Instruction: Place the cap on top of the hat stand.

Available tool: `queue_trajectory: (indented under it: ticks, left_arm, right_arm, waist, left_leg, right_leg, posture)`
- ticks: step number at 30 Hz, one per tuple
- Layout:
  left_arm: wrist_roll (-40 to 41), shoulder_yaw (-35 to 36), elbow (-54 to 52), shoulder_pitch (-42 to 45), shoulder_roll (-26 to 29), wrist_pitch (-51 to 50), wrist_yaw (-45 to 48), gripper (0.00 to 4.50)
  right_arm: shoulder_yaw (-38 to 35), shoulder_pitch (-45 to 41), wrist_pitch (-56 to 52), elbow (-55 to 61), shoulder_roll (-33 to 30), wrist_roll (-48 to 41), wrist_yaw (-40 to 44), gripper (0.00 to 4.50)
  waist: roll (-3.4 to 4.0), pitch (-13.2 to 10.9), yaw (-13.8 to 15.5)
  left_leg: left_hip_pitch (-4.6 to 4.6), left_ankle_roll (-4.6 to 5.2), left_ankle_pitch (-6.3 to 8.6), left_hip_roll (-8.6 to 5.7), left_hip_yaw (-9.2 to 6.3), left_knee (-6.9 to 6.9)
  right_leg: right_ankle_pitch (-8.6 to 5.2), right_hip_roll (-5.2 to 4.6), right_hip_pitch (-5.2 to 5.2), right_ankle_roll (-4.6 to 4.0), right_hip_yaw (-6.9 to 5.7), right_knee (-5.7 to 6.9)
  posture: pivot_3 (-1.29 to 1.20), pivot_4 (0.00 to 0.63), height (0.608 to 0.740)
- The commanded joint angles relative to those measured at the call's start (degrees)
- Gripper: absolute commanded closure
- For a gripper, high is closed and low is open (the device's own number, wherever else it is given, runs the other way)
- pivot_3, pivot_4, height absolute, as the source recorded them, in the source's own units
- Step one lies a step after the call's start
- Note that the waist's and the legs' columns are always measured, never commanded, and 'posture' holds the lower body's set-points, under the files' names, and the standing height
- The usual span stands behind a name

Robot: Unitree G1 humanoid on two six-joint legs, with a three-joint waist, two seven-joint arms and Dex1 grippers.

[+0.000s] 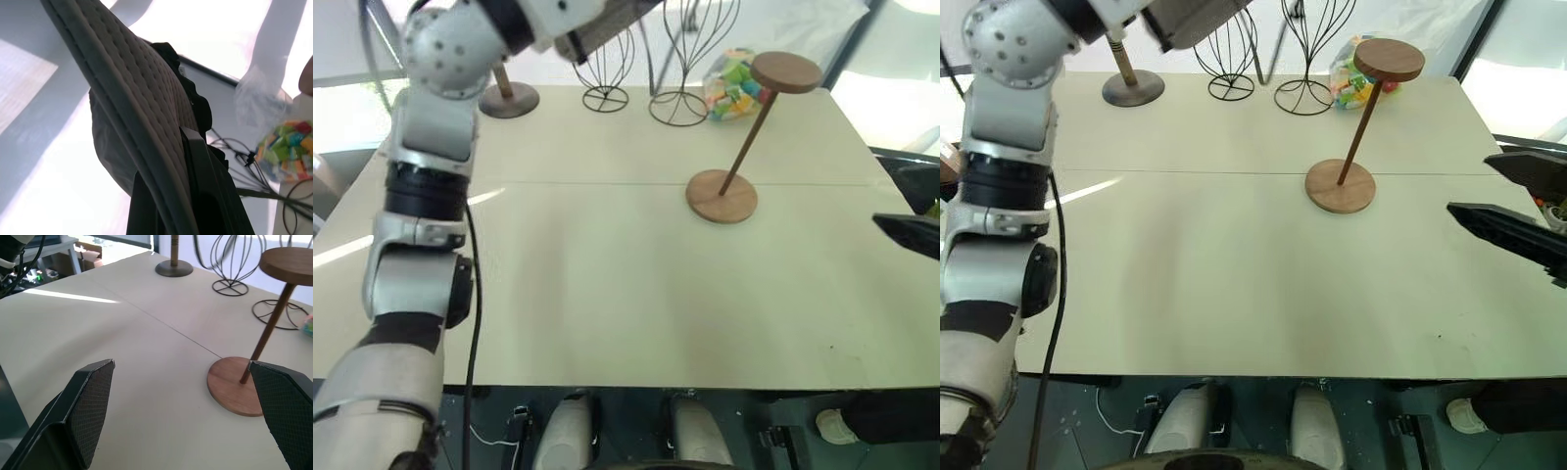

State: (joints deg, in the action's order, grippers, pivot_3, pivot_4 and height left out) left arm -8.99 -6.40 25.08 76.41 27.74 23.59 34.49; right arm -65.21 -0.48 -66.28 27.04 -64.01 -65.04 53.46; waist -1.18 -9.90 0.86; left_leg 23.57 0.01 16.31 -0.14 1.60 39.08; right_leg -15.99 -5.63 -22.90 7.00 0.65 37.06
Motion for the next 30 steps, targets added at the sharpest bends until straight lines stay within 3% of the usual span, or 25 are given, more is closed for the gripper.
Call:
queue_trajectory:
  ticks: [1,5,9,12,17,23,30]
  left_arm:
    - [-5.4,-3.6,5.1,4.5,-2.5,12.0,-5.1,4.47]
    - [-16.6,-9.2,14.1,6.5,-3.9,24.5,-15.0,4.47]
    - [-34.1,-17.2,20.1,8.5,-1.7,32.0,-31.0,4.47]
    - [-46.4,-23.9,22.1,9.5,-0.7,31.6,-43.6,4.47]
    - [-59.6,-33.5,25.6,10.9,-1.4,28.0,-59.7,4.47]
    - [-62.6,-39.0,31.0,9.7,-2.9,27.5,-65.1,4.47]
    - [-57.1,-38.6,31.5,4.5,-3.7,31.4,-60.6,4.47]
  right_arm:
    - [-6.5,1.4,-1.2,1.8,1.1,-2.7,-2.1,0.00]
    - [-9.6,3.9,-1.8,3.1,2.2,-4.7,-3.8,0.00]
    - [-12.6,6.7,-2.2,4.2,3.1,-6.3,-5.5,0.00]
    - [-14.8,9.5,-2.1,4.6,3.9,-7.1,-6.0,0.00]
    - [-17.6,14.7,-0.8,4.3,5.7,-5.9,-6.0,0.00]
    - [-18.9,19.7,1.7,3.2,7.0,-3.9,-5.3,0.00]
    - [-18.1,22.9,5.0,2.0,7.2,-0.6,-4.4,0.00]
  waist:
    - [-0.01,0.0,-0.1]
    - [-0.02,0.0,-0.2]
    - [-0.05,0.0,-0.2]
    - [-0.12,-0.1,-0.1]
    - [-0.20,-0.1,0.1]
    - [-0.30,-0.2,0.0]
    - [-0.30,-0.2,-0.1]
  left_leg:
    - [0.00,0.00,0.00,0.00,0.00,0.00]
    - [-0.04,0.02,0.01,-0.01,0.00,-0.01]
    - [-0.05,0.05,0.03,0.00,0.01,-0.03]
    - [-0.04,0.07,0.05,0.01,0.01,-0.04]
    - [0.01,0.08,0.05,0.06,0.02,-0.03]
    - [0.03,0.09,0.06,0.07,0.02,-0.03]
    - [0.03,0.08,0.06,0.09,0.03,-0.03]
  right_leg:
    - [0.00,0.00,-0.01,0.00,0.01,0.00]
    - [0.00,0.02,0.01,0.01,0.03,-0.01]
    - [0.00,0.03,-0.01,0.01,0.08,-0.01]
    - [0.00,0.03,-0.02,0.02,0.08,-0.02]
    - [0.01,0.00,-0.02,0.06,0.08,-0.04]
    - [0.01,0.00,-0.06,0.08,0.07,-0.04]
    - [0.01,0.00,-0.09,0.08,0.07,-0.02]
  posture:
    - [0.00,0.150,0.739]
    - [0.00,0.150,0.739]
    - [0.00,0.150,0.739]
    - [0.00,0.150,0.739]
    - [0.00,0.150,0.739]
    - [0.00,0.150,0.739]
    - [0.00,0.150,0.739]
